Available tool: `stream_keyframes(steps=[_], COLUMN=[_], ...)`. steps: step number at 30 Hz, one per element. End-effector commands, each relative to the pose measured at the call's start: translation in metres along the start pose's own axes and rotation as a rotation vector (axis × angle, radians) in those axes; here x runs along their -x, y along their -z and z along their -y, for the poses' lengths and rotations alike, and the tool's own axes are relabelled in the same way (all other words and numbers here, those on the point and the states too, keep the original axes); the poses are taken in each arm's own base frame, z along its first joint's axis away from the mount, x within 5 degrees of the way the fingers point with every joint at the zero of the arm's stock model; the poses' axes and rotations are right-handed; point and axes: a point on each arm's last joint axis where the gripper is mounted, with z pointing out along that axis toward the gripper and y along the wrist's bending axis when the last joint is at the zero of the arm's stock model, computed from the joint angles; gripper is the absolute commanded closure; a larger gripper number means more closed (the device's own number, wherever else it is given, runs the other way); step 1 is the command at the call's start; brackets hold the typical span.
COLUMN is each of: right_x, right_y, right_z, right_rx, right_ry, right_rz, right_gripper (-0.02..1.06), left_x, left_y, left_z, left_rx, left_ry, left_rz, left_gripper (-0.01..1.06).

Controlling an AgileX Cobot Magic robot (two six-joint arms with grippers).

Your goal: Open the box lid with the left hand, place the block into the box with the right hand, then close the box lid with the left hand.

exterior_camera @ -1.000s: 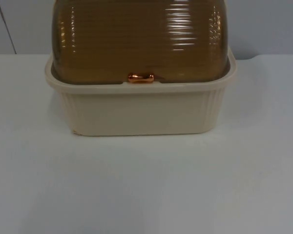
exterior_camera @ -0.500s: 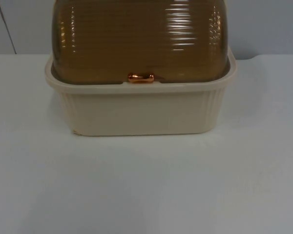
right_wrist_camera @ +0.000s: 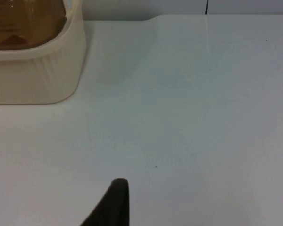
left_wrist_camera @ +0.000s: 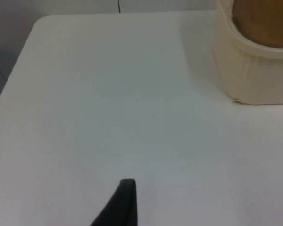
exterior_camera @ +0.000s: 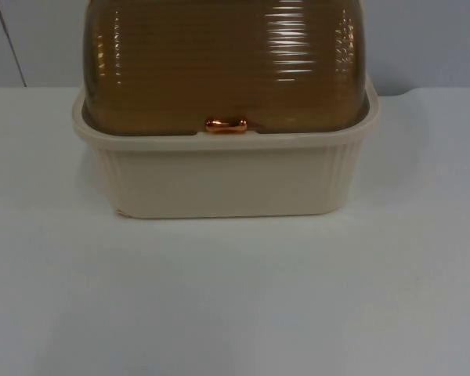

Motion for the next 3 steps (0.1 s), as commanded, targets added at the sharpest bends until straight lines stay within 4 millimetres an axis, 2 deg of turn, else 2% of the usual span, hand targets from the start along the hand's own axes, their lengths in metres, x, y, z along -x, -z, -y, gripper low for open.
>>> stream_keyframes(steps=[1, 3], right_x=[-0.0011, -0.0011], right_y=[-0.0021, -0.0021], right_z=[-0.0005, -0.0005], right_rx=[0.001, 0.001], right_ry=[0.003, 0.003], right_rz=[0.003, 0.003], right_gripper=[0.01, 0.01], left_x=[-0.001, -0.001], left_y=[-0.001, -0.001], left_z=[-0.0004, -0.0004], left_rx=[-0.013, -0.011], left_ry=[-0.002, 0.0], left_rz=[0.001, 0.001], left_gripper=[0.02, 0.02])
